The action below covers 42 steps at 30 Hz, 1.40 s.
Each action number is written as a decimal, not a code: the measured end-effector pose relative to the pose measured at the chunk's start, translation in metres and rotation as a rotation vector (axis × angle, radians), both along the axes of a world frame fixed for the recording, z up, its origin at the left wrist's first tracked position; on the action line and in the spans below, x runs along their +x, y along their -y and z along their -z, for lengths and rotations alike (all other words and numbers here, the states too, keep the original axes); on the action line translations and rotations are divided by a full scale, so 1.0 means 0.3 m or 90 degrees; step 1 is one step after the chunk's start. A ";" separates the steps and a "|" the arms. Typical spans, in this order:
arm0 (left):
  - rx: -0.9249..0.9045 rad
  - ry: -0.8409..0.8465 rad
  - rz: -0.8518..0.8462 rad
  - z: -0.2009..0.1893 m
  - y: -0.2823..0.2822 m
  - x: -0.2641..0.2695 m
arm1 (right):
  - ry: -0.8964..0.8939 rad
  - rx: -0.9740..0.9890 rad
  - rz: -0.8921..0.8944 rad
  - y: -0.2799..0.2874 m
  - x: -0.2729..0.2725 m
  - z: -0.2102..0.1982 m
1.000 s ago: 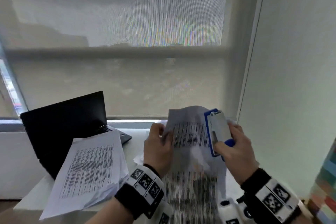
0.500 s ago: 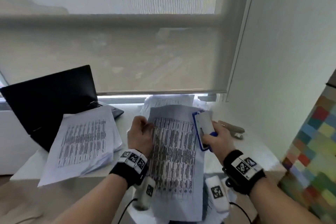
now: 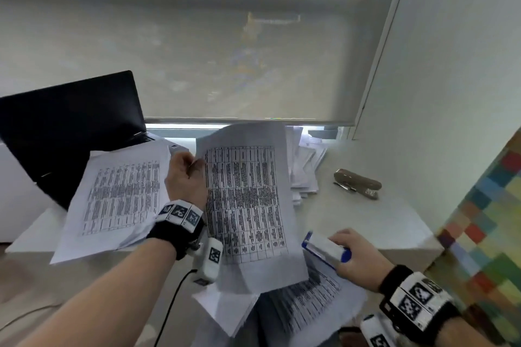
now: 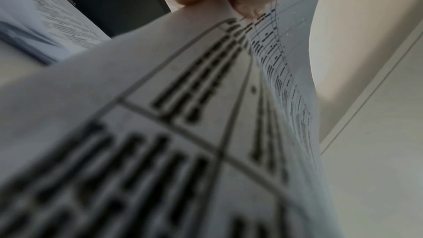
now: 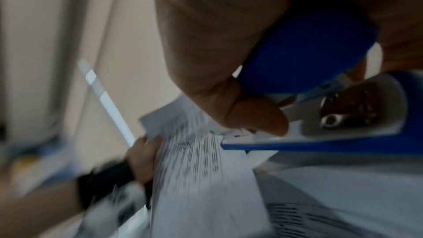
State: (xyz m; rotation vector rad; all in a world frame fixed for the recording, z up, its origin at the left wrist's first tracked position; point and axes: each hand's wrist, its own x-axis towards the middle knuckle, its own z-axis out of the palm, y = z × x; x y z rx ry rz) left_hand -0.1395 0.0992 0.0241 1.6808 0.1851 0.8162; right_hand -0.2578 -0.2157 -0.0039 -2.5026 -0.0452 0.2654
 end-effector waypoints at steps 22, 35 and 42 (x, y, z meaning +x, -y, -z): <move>-0.054 0.050 -0.039 -0.014 -0.134 0.015 | 0.190 -0.440 -0.663 -0.473 0.010 0.040; -0.026 0.095 -0.065 -0.052 -0.122 0.024 | 0.246 -0.533 -0.599 -0.419 0.009 0.040; 0.016 0.075 -0.041 -0.064 -0.178 0.035 | 0.173 -0.364 -0.540 -0.366 0.056 0.015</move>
